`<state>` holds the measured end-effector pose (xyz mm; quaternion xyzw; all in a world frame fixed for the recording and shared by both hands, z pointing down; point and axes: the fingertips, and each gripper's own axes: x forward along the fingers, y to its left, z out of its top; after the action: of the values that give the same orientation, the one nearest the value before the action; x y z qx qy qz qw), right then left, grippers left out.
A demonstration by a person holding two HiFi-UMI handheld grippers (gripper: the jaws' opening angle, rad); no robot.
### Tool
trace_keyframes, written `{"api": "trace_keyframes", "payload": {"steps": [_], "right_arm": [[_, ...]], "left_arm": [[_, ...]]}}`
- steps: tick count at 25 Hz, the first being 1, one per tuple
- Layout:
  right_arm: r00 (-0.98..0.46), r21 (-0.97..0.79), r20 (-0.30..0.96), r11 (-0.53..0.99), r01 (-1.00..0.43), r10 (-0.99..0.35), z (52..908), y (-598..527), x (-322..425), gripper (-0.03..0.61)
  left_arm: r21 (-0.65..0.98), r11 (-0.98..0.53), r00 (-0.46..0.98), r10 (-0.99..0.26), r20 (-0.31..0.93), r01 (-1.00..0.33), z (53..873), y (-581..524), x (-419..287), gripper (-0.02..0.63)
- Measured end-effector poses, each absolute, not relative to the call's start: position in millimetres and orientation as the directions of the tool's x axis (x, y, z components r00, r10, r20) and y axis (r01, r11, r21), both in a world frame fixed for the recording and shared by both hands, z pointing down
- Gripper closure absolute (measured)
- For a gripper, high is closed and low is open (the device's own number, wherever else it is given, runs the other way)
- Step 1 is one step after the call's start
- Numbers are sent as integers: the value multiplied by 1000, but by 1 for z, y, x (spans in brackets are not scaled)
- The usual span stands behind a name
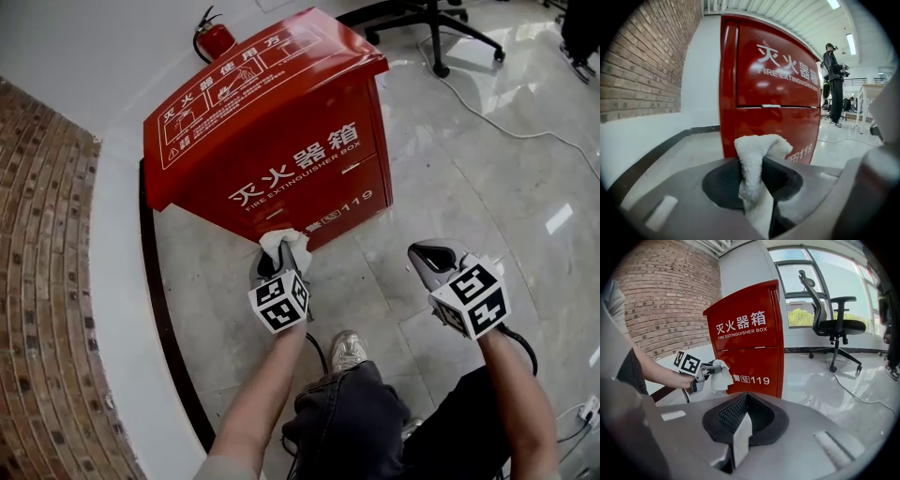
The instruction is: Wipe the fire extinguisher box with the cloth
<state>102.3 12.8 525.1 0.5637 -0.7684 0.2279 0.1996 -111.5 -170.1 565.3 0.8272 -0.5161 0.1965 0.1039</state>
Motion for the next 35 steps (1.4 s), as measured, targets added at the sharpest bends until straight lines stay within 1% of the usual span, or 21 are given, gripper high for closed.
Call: {"api": "trace_keyframes", "payload": {"steps": [2, 7, 12, 17, 21, 24, 27, 30, 35], "right_arm": [[-282, -121, 568, 261, -958, -773, 527, 17, 104, 554], [-242, -124, 598, 211, -970, -764, 532, 36, 126, 554], [-193, -113, 609, 156, -981, -770, 529, 52, 145, 554], [-129, -99, 622, 86, -991, -773, 526, 73, 168, 554], [-90, -90, 634, 42, -995, -768, 530, 85, 183, 554], [-93, -97, 641, 40, -995, -762, 535, 85, 184, 554], [-123, -109, 638, 69, -992, -761, 538, 76, 174, 554], [-169, -125, 630, 116, -985, -758, 541, 63, 156, 554], [-238, -150, 627, 185, -971, -742, 550, 43, 125, 554]], "left_arm": [[-36, -494, 432, -792, 431, -869, 570, -167, -85, 515], [8, -608, 559, -724, 404, -794, 573, -157, 12, 514], [35, -693, 647, -652, 395, -720, 573, -148, 90, 514], [24, -758, 700, -590, 403, -652, 581, -138, 144, 514], [-1, -809, 735, -534, 418, -588, 590, -131, 168, 514], [1, -827, 752, -510, 417, -562, 594, -119, 157, 514], [2, -820, 740, -515, 433, -572, 607, -110, 120, 514], [3, -772, 690, -567, 450, -636, 620, -113, 66, 514], [20, -642, 584, -682, 440, -766, 622, -126, -31, 514]]}}
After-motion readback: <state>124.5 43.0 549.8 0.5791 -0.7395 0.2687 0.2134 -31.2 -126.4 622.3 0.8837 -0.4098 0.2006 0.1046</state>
